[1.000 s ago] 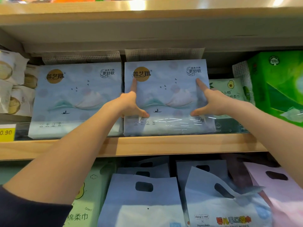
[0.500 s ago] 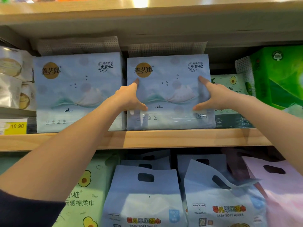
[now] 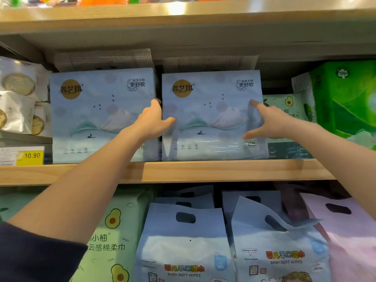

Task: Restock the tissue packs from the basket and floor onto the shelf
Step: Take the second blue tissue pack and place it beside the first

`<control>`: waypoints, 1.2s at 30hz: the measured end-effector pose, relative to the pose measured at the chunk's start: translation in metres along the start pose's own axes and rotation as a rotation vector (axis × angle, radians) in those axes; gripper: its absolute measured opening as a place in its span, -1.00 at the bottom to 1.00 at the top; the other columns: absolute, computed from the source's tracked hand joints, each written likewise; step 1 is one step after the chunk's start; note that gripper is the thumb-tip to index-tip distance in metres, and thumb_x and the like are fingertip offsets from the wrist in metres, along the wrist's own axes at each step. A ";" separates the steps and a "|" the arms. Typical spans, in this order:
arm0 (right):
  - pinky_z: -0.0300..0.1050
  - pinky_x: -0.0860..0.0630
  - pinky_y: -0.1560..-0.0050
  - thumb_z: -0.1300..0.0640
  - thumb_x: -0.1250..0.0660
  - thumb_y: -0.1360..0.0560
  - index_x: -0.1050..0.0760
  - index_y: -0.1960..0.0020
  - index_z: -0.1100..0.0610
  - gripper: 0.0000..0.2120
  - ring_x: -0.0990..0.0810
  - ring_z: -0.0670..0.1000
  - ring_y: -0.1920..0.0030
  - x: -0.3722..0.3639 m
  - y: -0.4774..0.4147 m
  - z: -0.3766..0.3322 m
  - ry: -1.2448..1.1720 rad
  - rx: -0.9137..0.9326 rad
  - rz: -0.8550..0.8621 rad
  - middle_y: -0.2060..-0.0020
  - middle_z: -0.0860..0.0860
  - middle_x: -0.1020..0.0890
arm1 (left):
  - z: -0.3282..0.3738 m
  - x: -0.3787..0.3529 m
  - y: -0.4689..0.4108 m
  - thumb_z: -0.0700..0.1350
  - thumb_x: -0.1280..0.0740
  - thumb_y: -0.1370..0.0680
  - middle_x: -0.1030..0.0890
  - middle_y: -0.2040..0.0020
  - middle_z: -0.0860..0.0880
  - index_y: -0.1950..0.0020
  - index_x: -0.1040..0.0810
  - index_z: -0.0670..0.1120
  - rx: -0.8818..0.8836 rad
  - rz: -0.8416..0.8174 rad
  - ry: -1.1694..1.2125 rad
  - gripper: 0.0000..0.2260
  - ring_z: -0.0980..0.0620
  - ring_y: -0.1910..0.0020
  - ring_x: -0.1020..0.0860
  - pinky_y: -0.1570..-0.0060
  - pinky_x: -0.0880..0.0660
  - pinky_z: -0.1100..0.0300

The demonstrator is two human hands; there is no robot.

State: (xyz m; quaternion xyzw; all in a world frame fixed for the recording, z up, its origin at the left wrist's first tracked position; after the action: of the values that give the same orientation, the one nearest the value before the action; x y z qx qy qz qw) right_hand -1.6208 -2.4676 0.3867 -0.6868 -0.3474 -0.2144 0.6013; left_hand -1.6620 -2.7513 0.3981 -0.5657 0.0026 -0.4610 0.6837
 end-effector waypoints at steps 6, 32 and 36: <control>0.09 -0.35 -0.20 -0.08 -0.49 -0.28 0.14 -0.49 -0.01 0.03 -0.34 0.28 -0.26 0.002 0.001 0.000 -0.022 -0.006 0.041 -0.36 0.30 -0.23 | -0.006 0.006 -0.003 0.02 -0.22 -0.51 -0.59 0.09 -0.20 -0.30 -0.21 -0.23 -0.010 -0.008 0.048 -0.52 -0.10 0.02 -0.54 0.13 -0.46 0.05; 0.06 -0.38 -0.06 -0.07 -0.54 -0.21 0.10 -0.50 -0.01 0.10 -0.42 0.27 -0.14 0.011 0.004 -0.011 0.008 0.046 0.165 -0.23 0.27 -0.38 | -0.018 0.021 -0.003 0.30 -0.36 -0.34 0.28 -0.54 -0.03 -0.51 0.20 0.10 -0.009 0.110 -0.336 -0.04 -0.18 -0.50 0.23 -0.29 -0.11 -0.43; 0.03 -0.37 -0.05 -0.04 -0.53 -0.23 0.08 -0.50 0.04 0.06 -0.40 0.18 -0.07 0.008 0.003 -0.010 0.029 0.033 0.138 -0.28 0.24 -0.34 | -0.027 0.014 -0.009 0.28 -0.36 -0.37 0.28 -0.54 0.00 -0.50 0.20 0.11 0.022 0.036 -0.345 -0.06 -0.18 -0.50 0.23 -0.27 -0.17 -0.41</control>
State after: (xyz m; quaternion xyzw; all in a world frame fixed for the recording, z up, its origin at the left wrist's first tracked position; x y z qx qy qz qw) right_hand -1.6121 -2.4756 0.3916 -0.6960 -0.2939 -0.1767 0.6309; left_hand -1.6737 -2.7808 0.4031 -0.6286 -0.1098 -0.3445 0.6885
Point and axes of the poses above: each hand's wrist, its own y-axis away from the middle knuckle, its own x-axis out of the back of the hand, z = x × y, the point moved 9 cm from there along -y, towards the middle knuckle
